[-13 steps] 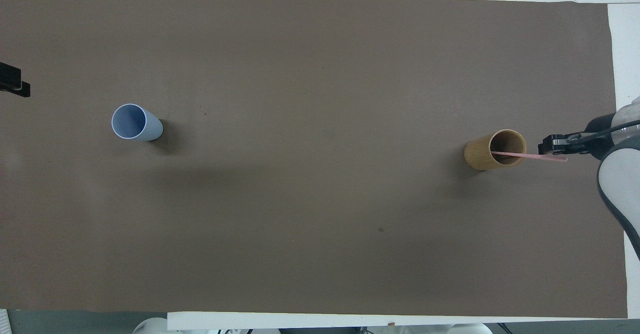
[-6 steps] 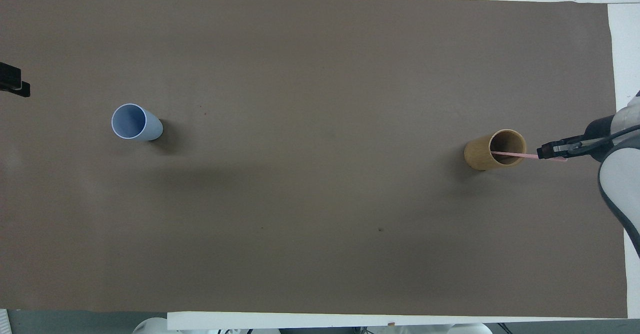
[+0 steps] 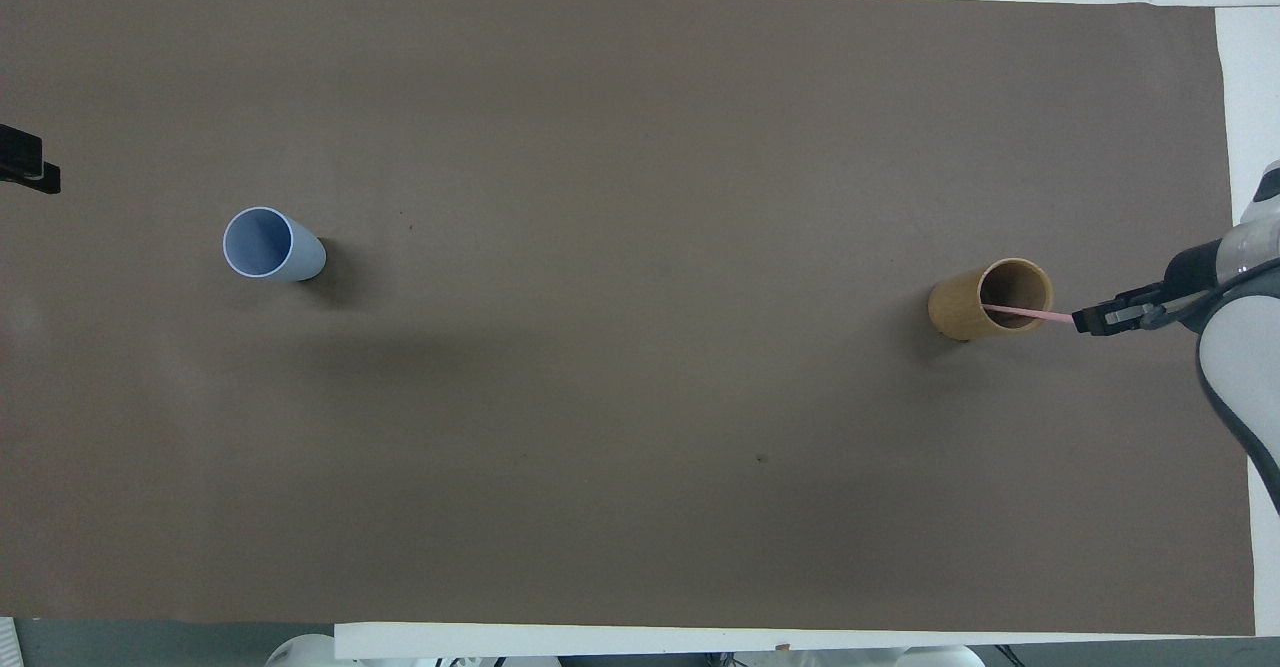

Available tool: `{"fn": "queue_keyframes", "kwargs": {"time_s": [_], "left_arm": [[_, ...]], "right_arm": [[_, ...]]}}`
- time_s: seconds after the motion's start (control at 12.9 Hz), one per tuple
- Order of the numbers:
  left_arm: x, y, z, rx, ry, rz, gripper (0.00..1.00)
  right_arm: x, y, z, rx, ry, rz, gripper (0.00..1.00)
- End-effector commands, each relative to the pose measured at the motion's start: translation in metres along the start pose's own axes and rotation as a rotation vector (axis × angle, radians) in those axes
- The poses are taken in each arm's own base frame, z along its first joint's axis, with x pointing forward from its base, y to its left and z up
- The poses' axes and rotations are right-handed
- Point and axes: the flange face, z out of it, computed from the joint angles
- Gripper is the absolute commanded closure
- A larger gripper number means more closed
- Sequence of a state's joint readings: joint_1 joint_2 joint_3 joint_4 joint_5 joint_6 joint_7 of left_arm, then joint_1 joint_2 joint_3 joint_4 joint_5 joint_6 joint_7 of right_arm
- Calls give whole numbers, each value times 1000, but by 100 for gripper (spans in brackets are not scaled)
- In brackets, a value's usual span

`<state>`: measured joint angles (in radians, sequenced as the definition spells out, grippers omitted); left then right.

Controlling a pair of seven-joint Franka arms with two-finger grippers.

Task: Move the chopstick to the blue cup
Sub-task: 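Pull the pink stick up out of the tan cup with the right gripper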

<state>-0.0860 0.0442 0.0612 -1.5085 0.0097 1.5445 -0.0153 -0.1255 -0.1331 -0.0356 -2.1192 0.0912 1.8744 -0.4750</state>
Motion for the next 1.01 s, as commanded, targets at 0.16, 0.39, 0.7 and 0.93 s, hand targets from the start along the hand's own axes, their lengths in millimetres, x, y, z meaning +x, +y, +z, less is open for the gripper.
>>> {"fn": "queue_keyframes", "kwargs": {"time_s": [0.16,0.39,0.7,0.93], "left_arm": [[-4,-2,-1,-7,-9,3,0],[-4,-2,-1,-7,-9,4,0],[-4,-2,-1,-7,-9,1,0],[-4,-2,-1,-7,-9,3,0]], "right_arm": [[-2,2,0,14,-4,-56,100],[0,0,-5,23,-21,-62,100],[23,-5,-70,29,-44,-87,100],[30,-28,-137,32,-79,-127,100]]}}
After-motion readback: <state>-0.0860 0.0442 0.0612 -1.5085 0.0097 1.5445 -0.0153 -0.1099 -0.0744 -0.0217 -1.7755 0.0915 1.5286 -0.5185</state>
